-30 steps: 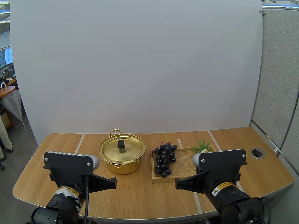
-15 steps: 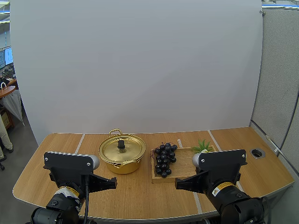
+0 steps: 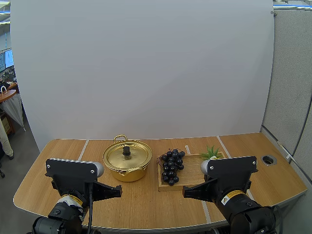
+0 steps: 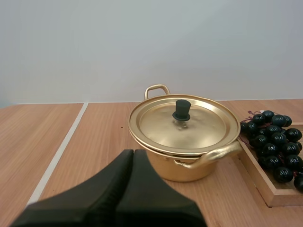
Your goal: Open the pot, put the grape inside, and close it
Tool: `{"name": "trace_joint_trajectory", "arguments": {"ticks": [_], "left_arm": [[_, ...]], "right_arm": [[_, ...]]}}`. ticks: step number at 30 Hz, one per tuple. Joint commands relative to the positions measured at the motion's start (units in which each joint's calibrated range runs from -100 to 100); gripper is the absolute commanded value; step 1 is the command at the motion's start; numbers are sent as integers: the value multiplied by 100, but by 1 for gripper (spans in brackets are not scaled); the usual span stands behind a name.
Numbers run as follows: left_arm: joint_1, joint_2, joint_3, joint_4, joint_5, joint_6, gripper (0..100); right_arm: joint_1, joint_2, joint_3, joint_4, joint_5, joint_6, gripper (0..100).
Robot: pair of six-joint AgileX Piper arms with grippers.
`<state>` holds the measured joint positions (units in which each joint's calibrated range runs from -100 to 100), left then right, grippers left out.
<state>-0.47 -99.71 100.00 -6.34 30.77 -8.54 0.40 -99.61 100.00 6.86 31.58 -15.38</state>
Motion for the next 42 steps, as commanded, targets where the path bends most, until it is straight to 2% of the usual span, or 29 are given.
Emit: {"name": "trace_joint_trajectory", "arguments": {"ticks": [1,13,21,34,42], "left_arm": [[9,-29,0,50,-131,-72,0],[9,-29,0,5,-132,-98,0],[9,-29,-527,-39,-132,-98,0],[9,-29,-2717,-39,57,-83,0],[9,-29,-4653,-39,3035,-72,0]], "right_arm": [[-24,-39,0,12,0,-61,0],[-24,-39,0,12,0,-61,0],[-24,-39,-62,11,110,-61,0],[-24,-39,-2656,-16,1009,-61,0],[-24,-39,-4201,-49,3358,-61,0]]}}
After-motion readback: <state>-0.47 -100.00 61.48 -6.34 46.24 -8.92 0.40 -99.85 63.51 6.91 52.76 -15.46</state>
